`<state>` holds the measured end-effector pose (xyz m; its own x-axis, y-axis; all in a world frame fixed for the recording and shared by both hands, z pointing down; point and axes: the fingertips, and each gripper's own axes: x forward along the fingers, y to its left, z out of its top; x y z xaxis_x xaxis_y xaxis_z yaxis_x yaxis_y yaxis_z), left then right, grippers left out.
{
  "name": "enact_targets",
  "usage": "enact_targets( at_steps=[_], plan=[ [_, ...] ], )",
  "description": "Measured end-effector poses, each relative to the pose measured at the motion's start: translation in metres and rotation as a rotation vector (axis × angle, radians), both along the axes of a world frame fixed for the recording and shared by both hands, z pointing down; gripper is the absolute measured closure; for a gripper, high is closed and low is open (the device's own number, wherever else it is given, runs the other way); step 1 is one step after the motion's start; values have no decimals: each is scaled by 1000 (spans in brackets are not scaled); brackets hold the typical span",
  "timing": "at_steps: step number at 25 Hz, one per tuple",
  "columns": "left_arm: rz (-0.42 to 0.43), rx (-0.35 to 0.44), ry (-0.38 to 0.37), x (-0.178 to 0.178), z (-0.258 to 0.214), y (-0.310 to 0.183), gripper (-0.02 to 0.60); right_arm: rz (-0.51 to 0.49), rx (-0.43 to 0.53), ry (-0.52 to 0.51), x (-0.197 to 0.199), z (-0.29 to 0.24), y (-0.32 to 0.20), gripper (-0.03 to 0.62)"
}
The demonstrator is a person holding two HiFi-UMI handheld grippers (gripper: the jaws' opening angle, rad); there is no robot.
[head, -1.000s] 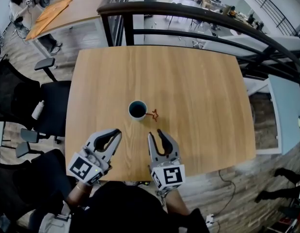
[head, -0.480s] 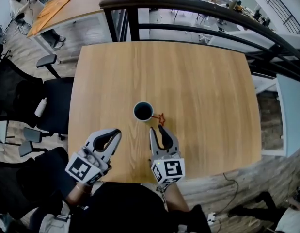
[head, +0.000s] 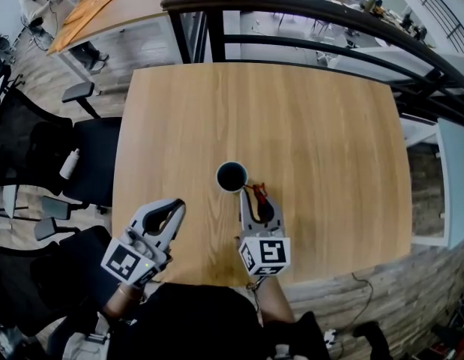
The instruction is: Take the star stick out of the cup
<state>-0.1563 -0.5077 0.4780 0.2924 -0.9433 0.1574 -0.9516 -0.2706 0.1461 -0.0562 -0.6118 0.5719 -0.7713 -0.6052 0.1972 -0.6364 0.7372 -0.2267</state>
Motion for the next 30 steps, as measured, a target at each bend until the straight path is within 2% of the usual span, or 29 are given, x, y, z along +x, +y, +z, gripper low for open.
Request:
enact_targets(
  at_steps=[3,9,16,23,30],
  plan=[
    [-8,-1,-2,-6,-1,2,558,8,0,-3,-4,0,-3,496],
    [-30,-3,-4,-15,0,7,558,14,25,16,-9,-5,-3,560],
    [-31,18,-8,-9,-10,8,558,-9,77,66,-10,-23,1,563],
    [-40,38,-11,2,-25,14,558,-64,128,51,-7,-53,12,565],
    [-47,102,8,16,-57,21,558,-72,189,37,-1,-100,24,565]
  ],
)
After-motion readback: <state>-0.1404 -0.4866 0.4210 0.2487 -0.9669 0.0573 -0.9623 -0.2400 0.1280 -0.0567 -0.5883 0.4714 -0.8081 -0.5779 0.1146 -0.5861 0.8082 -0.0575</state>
